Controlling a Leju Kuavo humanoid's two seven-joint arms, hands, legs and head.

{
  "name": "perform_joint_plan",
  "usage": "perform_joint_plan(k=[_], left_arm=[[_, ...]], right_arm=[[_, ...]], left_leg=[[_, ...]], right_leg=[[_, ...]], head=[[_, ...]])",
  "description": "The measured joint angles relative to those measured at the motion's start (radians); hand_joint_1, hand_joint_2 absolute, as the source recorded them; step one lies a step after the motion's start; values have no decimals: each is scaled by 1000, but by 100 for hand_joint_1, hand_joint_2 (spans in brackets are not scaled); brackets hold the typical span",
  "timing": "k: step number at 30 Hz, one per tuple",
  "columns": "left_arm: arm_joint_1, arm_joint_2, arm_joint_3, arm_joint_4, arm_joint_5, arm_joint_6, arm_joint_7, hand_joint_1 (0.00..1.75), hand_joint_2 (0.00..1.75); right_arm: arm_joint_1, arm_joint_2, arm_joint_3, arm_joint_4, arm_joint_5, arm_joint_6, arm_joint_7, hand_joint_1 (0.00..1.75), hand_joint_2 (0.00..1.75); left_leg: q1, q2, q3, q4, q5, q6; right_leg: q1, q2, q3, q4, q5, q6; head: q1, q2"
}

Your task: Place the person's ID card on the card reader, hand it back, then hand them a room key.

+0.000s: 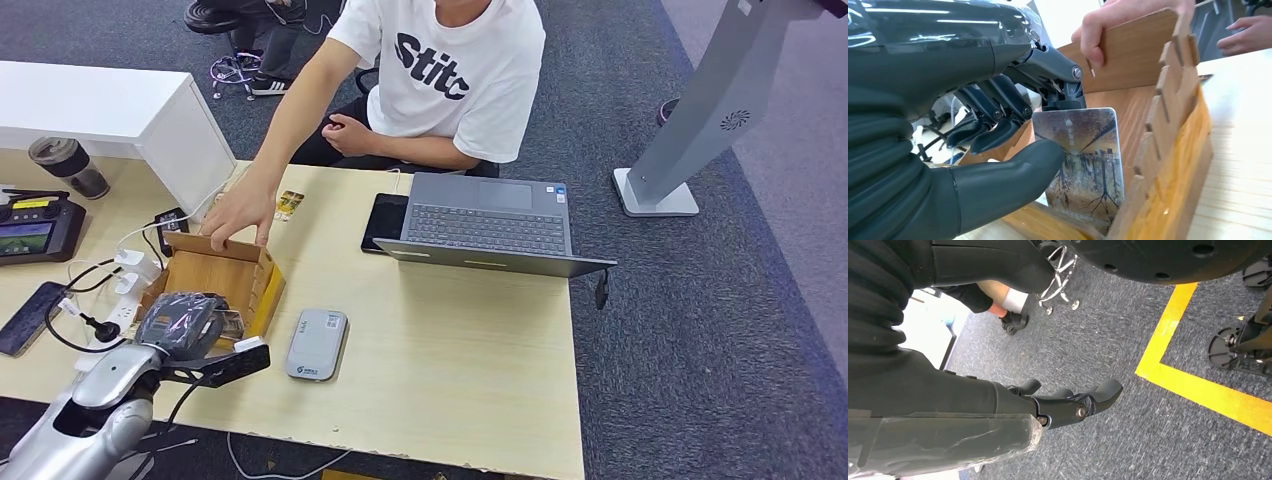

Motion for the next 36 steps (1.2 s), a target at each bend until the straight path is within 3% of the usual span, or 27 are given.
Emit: perform_joint_plan(k=[9, 19, 36], left_arm=[[-25, -21, -32, 14, 1, 2, 14, 175, 175], [-31, -54, -35, 14, -22, 82, 28, 175, 175], [-41, -85, -35, 14, -25, 86, 28, 175, 175]], right_arm=[[-4, -13, 13, 1, 1, 0, 1, 0, 175], [-5, -15, 21, 1, -1, 0, 7, 0, 175], [-4, -18, 22, 1, -1, 0, 7, 0, 175]], left_leg=[[0, 0, 0, 0, 0, 0], [0, 0, 0, 0, 0, 0], [0, 0, 0, 0, 0, 0]], right_leg=[[0, 0, 0, 0, 0, 0], [0, 0, 0, 0, 0, 0], [0, 0, 0, 0, 0, 0]], head=[[0, 0], [0, 0], [0, 0]])
